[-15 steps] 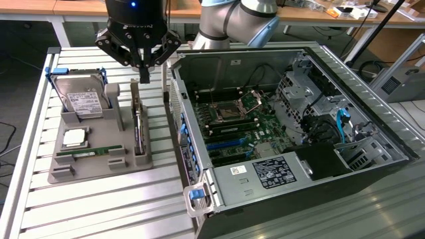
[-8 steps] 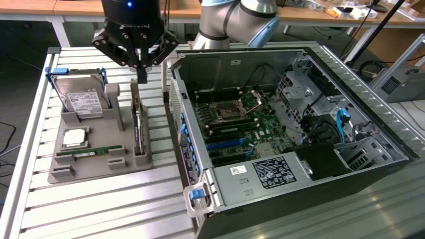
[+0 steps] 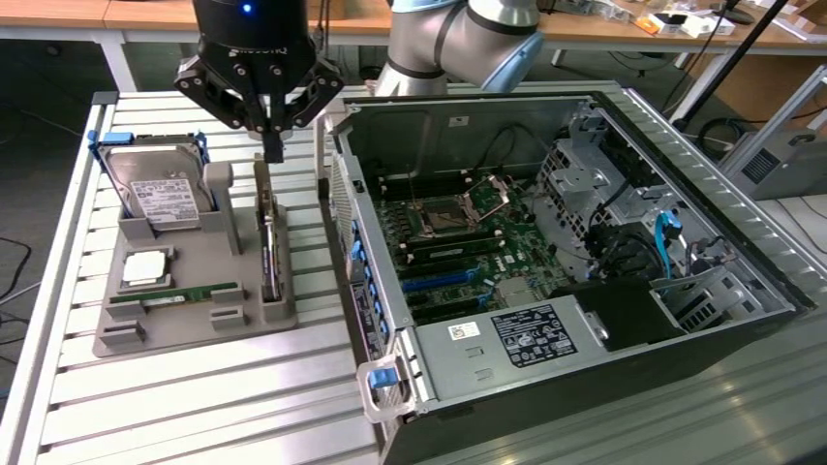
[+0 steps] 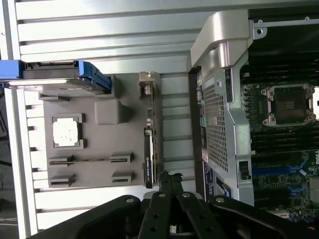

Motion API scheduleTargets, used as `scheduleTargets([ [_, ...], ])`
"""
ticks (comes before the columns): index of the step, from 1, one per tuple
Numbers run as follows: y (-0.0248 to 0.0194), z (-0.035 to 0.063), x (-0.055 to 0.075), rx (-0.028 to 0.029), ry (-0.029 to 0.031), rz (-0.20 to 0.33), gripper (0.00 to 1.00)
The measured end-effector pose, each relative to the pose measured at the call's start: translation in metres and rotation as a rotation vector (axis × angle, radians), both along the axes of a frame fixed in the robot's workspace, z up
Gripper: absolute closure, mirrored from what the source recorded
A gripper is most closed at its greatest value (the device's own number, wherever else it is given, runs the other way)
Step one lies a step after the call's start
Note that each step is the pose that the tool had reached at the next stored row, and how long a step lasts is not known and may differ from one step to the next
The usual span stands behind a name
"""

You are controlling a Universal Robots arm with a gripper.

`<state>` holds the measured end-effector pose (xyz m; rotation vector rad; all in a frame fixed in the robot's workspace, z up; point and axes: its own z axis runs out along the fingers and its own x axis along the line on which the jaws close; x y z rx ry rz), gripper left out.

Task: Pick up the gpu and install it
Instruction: 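Reach for the gpu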

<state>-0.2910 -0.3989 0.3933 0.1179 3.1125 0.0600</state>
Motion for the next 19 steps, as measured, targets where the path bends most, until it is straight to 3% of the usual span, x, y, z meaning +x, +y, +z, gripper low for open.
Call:
scheduleTargets([
  [19,0.0000,0.0000,-0.0105,0.0001,-0.0001,0.000,0.89],
])
